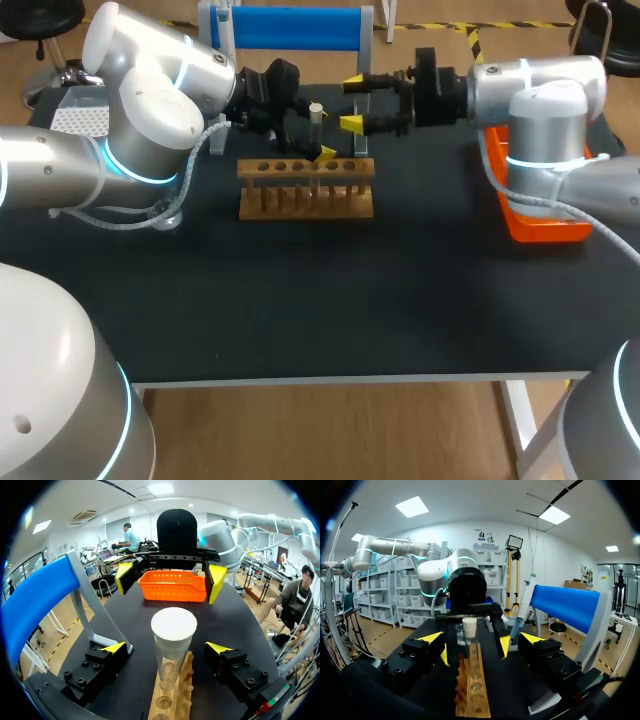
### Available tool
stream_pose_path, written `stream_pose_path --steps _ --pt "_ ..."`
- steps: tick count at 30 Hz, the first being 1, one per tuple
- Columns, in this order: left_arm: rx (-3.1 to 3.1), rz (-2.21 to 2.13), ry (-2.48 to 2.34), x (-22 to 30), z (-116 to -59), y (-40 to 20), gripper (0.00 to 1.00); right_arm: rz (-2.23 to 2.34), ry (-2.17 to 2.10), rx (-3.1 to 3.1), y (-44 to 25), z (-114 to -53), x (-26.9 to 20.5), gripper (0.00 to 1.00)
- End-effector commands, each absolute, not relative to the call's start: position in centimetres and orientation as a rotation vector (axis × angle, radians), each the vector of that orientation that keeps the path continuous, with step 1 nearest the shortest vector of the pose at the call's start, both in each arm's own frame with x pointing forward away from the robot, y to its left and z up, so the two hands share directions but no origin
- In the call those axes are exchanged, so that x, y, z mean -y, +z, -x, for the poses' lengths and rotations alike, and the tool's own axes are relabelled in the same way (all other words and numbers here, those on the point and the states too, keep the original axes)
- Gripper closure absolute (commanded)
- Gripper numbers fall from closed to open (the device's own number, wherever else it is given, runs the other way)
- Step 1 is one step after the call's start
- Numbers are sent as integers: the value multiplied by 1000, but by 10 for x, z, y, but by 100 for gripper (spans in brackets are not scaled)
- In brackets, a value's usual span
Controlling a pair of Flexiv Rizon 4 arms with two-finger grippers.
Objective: Invert the test tube, pick up the pipette, mount the tip to pipette, aspirate from beaker and dispense into the tube, eject the tip, return the pipette, and cap with the stopper.
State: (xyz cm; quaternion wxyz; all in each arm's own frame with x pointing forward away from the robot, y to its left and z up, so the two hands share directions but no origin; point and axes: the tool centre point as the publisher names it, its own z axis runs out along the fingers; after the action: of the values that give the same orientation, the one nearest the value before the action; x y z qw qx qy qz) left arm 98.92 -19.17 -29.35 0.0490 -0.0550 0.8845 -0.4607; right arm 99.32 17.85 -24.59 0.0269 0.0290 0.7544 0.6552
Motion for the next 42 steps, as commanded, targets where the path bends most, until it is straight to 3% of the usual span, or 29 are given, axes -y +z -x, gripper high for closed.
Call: stream_pose_path --steps 1,15,26,42 --pt "-2699 168 -1400 192 -989 -293 0 -138 1940 -2355 -250 -982 -160 0" --pt "-2699 168 -1400 192 -989 -293 0 -210 1608 -2462 -285 -977 -118 0" --pt "-2699 168 -1400 192 -989 -293 0 -210 1608 -2462 -285 -977 -118 0" --pt "-2628 340 -1351 145 -971 -293 0 -210 1608 -2462 -285 -977 -118 0"
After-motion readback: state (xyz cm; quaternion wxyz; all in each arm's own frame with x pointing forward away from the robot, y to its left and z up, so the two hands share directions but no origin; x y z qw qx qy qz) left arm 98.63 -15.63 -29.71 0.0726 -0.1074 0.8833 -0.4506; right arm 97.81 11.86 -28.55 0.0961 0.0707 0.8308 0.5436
